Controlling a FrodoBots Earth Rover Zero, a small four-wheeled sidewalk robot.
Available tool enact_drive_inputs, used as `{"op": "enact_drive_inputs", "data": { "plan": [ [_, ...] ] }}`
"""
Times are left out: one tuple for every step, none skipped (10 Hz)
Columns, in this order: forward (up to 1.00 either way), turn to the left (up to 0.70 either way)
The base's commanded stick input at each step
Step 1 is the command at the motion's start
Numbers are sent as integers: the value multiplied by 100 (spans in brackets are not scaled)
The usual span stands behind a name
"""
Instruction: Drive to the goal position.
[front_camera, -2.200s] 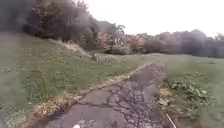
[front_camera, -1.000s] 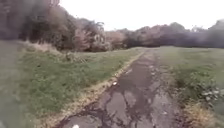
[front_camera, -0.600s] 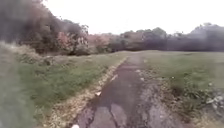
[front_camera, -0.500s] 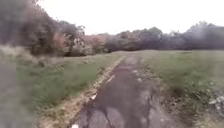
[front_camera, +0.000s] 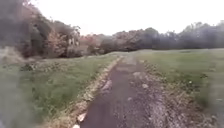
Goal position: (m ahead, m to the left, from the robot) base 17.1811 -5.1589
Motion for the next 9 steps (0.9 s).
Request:
{"op": "enact_drive_inputs", "data": {
  "plan": [
    [100, 0],
    [100, 0],
    [100, 0],
    [100, 0],
    [100, -29],
    [100, -12],
    [100, 0],
    [100, 0],
    [100, 0]
  ]
}}
